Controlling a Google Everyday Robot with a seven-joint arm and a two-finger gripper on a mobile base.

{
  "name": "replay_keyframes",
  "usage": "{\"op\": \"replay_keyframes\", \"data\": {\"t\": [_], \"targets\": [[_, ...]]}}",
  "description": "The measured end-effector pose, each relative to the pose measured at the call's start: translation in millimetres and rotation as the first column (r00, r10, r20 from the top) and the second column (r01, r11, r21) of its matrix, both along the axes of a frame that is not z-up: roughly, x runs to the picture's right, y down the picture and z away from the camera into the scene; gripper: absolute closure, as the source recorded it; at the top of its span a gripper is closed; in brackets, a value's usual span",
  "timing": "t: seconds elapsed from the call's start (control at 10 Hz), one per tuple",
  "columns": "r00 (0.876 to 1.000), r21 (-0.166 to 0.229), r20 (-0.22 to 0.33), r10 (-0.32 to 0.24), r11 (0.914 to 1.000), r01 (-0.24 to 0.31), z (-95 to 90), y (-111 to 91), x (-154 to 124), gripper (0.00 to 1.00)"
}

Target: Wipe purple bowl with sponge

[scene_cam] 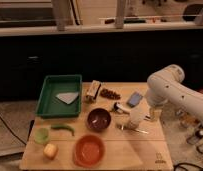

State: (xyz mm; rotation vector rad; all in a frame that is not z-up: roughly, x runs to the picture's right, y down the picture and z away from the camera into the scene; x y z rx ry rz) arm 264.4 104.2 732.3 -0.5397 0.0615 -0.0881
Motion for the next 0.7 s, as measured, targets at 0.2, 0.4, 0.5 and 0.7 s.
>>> {"op": "replay_keyframes", "data": {"t": [0.2, 0.4, 0.5, 0.7], "targets": [[1.0, 0.006, 0.006, -0.016, 0.9999, 0.016, 7.4, -2.0, -2.7, 0.2], [1.0, 0.013, 0.016, -0.025, 0.9996, 0.025, 19.3, -8.0, -6.5, 0.2], [0.999, 0.016, 0.02, -0.03, 0.9994, 0.029, 24.6, -10.6, -9.3, 0.2], [0.999, 0.021, 0.028, -0.032, 0.9993, 0.031, 31.4, -14.1, -13.1, 0.2]]}}
